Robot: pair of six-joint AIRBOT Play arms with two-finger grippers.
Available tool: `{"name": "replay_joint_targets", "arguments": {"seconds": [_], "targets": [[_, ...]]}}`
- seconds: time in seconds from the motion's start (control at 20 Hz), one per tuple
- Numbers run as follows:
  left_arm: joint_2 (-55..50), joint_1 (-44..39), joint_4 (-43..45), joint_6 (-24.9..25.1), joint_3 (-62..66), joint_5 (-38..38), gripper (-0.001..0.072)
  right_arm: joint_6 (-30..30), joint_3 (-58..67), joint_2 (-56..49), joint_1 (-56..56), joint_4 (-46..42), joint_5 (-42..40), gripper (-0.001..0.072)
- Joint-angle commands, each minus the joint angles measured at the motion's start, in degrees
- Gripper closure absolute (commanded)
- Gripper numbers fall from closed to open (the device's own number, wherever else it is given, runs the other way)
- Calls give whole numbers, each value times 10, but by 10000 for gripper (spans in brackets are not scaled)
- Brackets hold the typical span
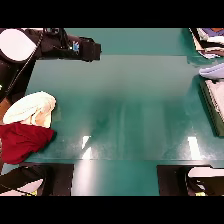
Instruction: Fold the shirts.
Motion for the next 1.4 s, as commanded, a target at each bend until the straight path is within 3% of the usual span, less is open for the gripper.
{"name": "replay_joint_targets", "arguments": {"seconds": [0.0,0.3,0.5,0.6,0.75,0.85,0.95,1.05,1.25,1.35], "targets": [[0,0,2,1,0,-19,685,0,52,12,-11,0,50,697],[0,0,2,1,0,-45,685,0,-56,90,-73,-6,99,697],[0,0,2,1,0,-53,685,0,-184,148,-119,-117,130,689],[0,0,2,1,0,-53,686,0,-255,179,-139,-158,132,582],[0,0,2,1,0,-54,685,0,-342,218,-175,-186,132,581],[0,0,2,1,0,-54,685,0,-379,236,-198,-198,132,478],[0,0,2,1,0,-54,685,0,-402,252,-219,-196,132,424],[0,0,2,1,0,-54,685,5,-405,261,-224,-183,128,233],[0,0,2,1,0,-52,685,6,-405,293,-178,2,78,227],[0,0,2,0,0,-55,685,6,-405,311,-107,38,63,233]]}}
